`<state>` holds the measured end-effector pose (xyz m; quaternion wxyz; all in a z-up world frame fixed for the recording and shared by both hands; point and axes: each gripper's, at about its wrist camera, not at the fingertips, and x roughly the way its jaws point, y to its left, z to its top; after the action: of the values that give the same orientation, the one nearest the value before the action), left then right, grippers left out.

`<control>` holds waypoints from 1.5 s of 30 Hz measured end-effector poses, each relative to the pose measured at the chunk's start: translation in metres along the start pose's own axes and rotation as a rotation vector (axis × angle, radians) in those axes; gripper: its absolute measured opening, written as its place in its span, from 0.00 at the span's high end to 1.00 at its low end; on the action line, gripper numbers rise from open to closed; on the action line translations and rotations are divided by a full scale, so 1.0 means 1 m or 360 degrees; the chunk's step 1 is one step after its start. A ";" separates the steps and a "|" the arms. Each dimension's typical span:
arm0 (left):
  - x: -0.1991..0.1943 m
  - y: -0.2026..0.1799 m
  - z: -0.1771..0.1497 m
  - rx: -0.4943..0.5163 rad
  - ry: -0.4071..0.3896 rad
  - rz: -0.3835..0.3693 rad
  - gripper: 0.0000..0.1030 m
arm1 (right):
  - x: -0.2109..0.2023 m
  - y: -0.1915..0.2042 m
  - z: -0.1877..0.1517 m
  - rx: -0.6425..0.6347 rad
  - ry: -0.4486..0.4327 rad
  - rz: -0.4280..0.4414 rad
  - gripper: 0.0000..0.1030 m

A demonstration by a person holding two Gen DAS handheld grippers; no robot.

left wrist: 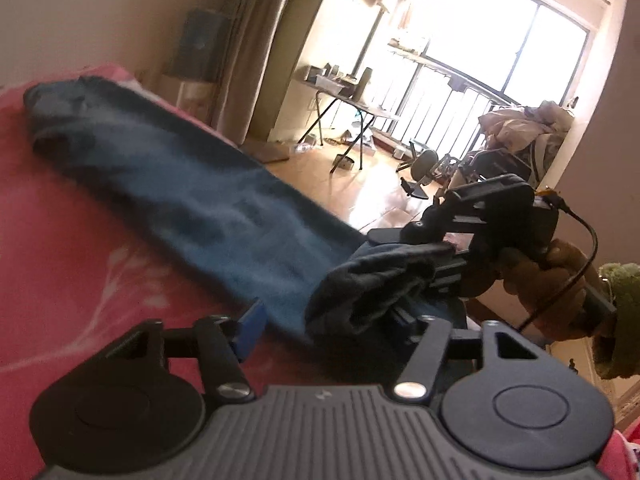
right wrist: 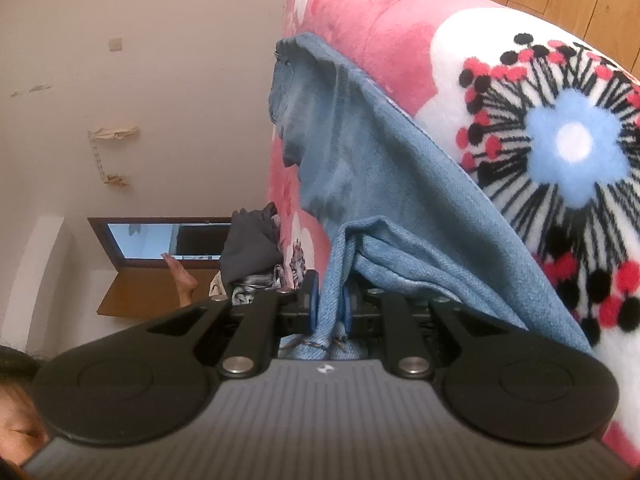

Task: Fold clothes

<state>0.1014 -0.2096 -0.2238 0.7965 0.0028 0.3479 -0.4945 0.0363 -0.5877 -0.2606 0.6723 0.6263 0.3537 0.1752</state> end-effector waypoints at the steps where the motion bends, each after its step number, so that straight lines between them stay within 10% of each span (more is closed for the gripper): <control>1: 0.006 0.001 0.000 -0.0018 0.0014 0.0010 0.56 | 0.001 0.001 0.002 0.0017 0.0007 -0.0007 0.86; 6: 0.029 0.015 0.003 -0.0166 0.0071 0.0047 0.75 | -0.003 0.013 0.002 0.0004 -0.0007 -0.0010 0.42; 13: 0.030 0.028 0.005 -0.0303 0.0086 0.0031 0.75 | -0.023 0.058 -0.016 -0.0479 -0.0220 -0.0193 0.36; 25: 0.031 0.027 0.001 -0.0311 0.0091 0.0036 0.70 | 0.065 0.103 -0.033 -0.1777 -0.0020 -0.0898 0.54; 33: 0.030 0.031 -0.003 -0.0329 0.0090 0.0026 0.65 | 0.083 0.099 -0.034 -0.1894 0.0003 -0.1002 0.89; 45: 0.034 0.033 -0.003 -0.0372 0.0091 -0.0016 0.54 | 0.064 0.099 -0.031 -0.1756 -0.0178 -0.0896 0.93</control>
<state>0.1350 -0.2183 -0.2558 0.7787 -0.0775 0.4257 -0.4542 0.0793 -0.5066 -0.1802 0.9349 0.0774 0.3268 0.1151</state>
